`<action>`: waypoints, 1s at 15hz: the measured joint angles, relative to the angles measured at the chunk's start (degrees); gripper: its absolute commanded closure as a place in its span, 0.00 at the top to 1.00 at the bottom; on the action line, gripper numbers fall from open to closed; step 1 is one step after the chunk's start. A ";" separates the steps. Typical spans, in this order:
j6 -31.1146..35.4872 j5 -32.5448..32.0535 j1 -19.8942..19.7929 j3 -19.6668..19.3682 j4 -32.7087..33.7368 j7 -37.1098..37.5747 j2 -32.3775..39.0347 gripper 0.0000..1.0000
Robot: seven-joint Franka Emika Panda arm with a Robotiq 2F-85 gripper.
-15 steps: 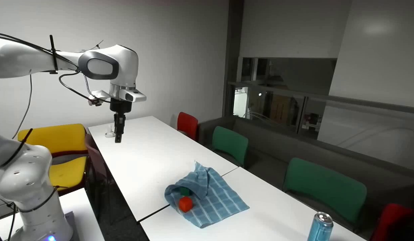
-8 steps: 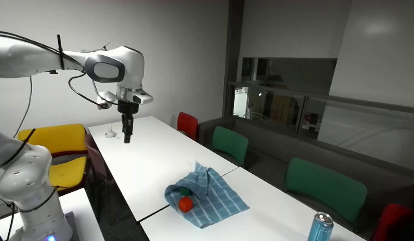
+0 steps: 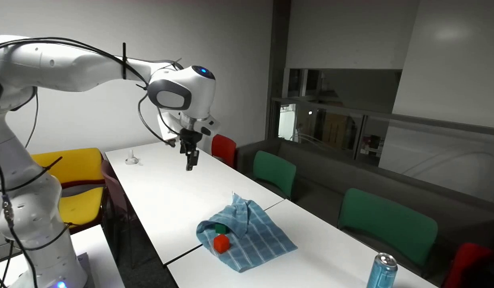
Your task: Unfold the cloth on the table
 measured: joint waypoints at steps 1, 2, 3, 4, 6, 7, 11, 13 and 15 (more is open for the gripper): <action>0.67 1.22 -0.05 -0.04 1.76 -0.51 2.70 1.00; 2.19 2.08 -0.10 -0.03 3.23 -0.87 5.11 1.00; 3.79 2.68 -0.19 0.01 4.47 -1.01 7.27 1.00; 4.14 2.89 -0.35 0.01 5.60 -1.03 8.94 1.00; 4.14 2.93 -0.76 0.04 7.19 -1.03 10.77 1.00; 4.15 2.94 -0.92 0.04 7.55 -1.03 11.04 1.00; 4.14 2.95 -0.97 0.04 7.96 -1.03 11.03 1.00; 4.15 3.08 -1.05 0.43 7.82 -0.96 11.16 1.00; 5.52 5.91 -0.97 1.48 6.59 -0.98 11.63 1.00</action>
